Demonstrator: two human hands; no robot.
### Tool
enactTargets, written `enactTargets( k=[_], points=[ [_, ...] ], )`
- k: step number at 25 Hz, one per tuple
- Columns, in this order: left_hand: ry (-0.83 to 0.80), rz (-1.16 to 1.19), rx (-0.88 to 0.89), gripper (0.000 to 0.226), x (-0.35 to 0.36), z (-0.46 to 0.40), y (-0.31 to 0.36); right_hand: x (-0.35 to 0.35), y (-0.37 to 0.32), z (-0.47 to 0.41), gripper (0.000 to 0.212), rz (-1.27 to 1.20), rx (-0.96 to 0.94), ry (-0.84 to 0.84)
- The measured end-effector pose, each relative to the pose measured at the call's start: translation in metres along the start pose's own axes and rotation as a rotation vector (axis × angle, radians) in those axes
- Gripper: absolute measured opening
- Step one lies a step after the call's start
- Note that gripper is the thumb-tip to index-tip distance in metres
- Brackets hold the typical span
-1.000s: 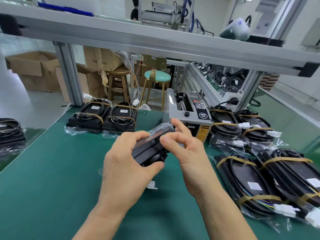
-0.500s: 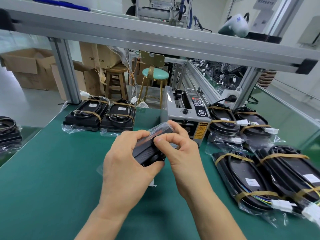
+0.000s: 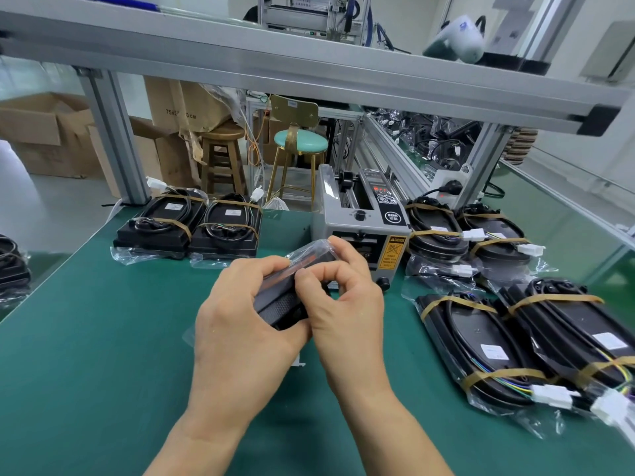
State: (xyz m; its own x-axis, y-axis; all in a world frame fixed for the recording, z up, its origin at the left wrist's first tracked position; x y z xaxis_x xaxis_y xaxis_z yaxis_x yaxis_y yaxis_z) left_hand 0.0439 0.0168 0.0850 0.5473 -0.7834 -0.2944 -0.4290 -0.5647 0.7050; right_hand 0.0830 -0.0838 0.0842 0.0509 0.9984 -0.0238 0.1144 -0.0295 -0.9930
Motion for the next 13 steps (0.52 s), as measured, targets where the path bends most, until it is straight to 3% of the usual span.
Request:
enactTargets(
  k=[10,13],
  points=[
    [-0.002,0.002,0.013,0.052,-0.0001,0.0002,0.0016,0.0006,0.0008,-0.0028,0.022,-0.087,0.042,-0.017],
    [-0.005,0.005,0.008,0.057,-0.0001,0.0008,0.0004,-0.0004,-0.0019,-0.0034,0.012,-0.072,0.059,-0.004]
  ],
)
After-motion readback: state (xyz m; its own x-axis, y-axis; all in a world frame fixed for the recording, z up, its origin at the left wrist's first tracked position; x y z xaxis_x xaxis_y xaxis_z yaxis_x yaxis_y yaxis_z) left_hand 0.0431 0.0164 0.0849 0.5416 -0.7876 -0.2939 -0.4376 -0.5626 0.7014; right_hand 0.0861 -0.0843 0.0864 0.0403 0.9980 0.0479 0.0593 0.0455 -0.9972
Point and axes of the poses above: each hand's wrist, its own z-axis away from the middle knuckle, its own x-axis out of the palm, y = z × x, the point moved 1 cm from there along -z, towards the middle knuckle, and after that the axes turned 8 degrees about x, right-handed, at the moved point
